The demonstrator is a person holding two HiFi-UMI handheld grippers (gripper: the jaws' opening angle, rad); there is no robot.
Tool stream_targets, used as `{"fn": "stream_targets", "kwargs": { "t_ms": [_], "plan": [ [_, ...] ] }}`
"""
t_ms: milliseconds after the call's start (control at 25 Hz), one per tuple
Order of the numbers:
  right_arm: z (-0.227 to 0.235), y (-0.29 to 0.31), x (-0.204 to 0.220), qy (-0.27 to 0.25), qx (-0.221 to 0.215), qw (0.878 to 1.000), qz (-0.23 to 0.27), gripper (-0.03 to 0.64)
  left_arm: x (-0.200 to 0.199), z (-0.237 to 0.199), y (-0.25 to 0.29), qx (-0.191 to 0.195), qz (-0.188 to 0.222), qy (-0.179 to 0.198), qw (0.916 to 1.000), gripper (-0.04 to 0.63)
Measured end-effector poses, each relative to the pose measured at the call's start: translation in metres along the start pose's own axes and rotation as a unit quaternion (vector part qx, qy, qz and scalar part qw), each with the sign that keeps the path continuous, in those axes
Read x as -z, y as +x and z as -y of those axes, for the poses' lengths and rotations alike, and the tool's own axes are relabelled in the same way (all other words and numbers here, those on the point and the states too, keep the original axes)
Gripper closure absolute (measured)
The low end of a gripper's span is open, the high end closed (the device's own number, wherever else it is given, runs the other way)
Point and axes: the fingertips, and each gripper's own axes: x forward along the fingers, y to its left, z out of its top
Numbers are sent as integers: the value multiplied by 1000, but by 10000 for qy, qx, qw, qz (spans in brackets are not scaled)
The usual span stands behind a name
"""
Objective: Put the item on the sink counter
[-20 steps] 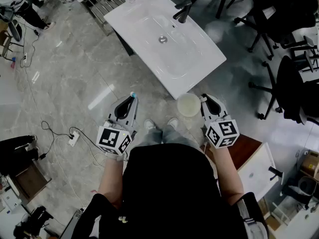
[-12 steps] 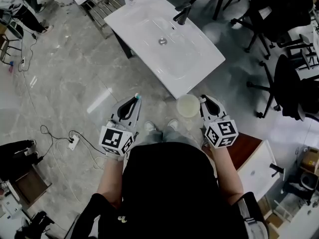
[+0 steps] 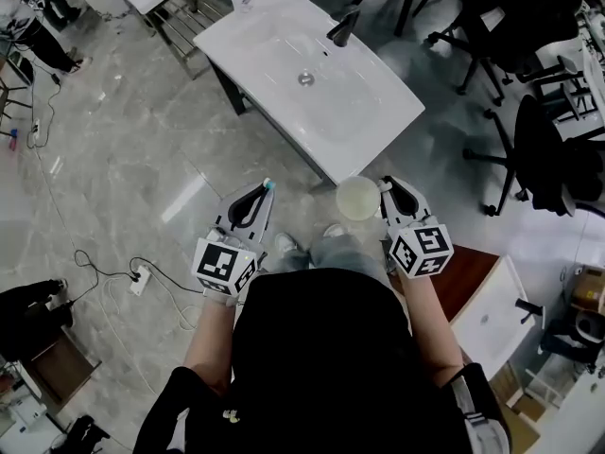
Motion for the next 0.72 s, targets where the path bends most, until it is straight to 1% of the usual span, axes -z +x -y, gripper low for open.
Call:
{"fn": "stream_targets", "kwargs": {
  "t_ms": [120, 240, 480, 600, 720],
  "plan": [
    [4, 1, 2, 131, 16, 9999, -3, 569, 2, 1, 0, -1, -9, -6, 10000, 557],
    [12, 7, 0, 157, -16, 9999, -27, 569, 0, -2, 7, -67, -23, -25, 10000, 557],
    [39, 36, -4, 105, -278, 9995, -142, 569, 0, -12, 38, -511, -68, -232, 9984, 557],
    [61, 52, -10, -64, -435, 9988, -204, 569, -5, -11, 61, -693, -62, -265, 9972, 557],
    [88, 68, -19, -102, -596, 9979, -249, 569, -9, -9, 86, -868, -128, -274, 9958, 557]
  ]
}}
